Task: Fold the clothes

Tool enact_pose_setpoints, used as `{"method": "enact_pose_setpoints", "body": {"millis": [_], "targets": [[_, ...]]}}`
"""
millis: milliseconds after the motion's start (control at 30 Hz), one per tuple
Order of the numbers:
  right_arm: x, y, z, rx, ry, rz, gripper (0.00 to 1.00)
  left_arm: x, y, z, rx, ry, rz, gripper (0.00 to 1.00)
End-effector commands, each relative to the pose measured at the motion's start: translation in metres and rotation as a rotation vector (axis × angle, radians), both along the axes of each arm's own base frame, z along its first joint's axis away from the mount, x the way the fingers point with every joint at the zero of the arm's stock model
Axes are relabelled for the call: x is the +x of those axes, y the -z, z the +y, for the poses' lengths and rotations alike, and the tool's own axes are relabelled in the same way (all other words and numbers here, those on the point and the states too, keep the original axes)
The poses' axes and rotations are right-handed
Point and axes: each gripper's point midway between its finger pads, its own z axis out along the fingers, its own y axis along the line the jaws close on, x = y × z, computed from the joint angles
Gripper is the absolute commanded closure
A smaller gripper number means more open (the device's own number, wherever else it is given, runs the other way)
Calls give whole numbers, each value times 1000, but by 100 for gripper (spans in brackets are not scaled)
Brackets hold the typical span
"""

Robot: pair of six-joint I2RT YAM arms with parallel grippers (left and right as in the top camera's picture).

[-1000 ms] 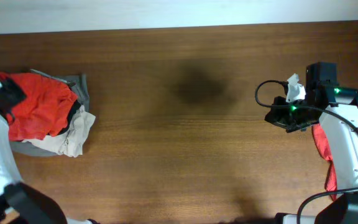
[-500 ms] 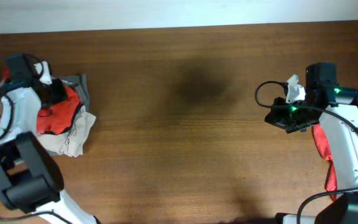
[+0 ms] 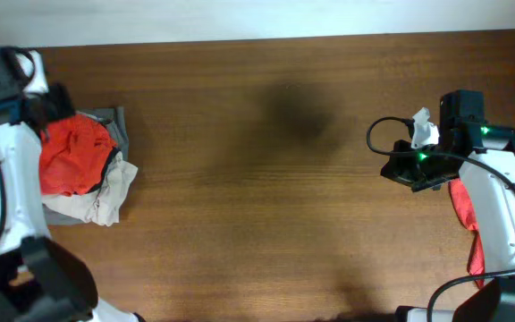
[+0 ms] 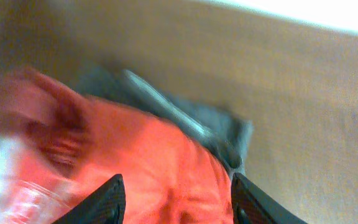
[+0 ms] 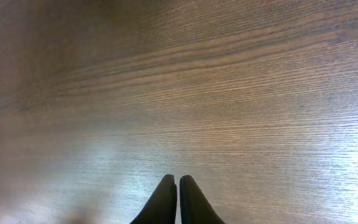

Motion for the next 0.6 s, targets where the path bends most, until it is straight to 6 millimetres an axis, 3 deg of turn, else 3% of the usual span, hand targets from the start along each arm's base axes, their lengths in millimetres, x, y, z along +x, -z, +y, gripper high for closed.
{"method": "enact_pose_setpoints", "body": {"millis": [0,133,300,400,500,567], "targets": [[3,-9,1,5,-10,-32,91,-4,-10,29,103,-66,-7,46],[3,-9,1,6,-10,-31,91,-1,36,42,76,-76,85,47],[1,-8,1,7,-10,-23,91,-9,108,59,22,-107,237,47],[0,-8,1,8,-10,-16,91,-15,139,67,-6,-123,298,47],[-2,-7,2,9,-12,-10,91,-15,141,67,-23,-123,296,47],[-2,-7,2,8,-13,-11,91,-4,120,62,-49,-99,230,46]]}}
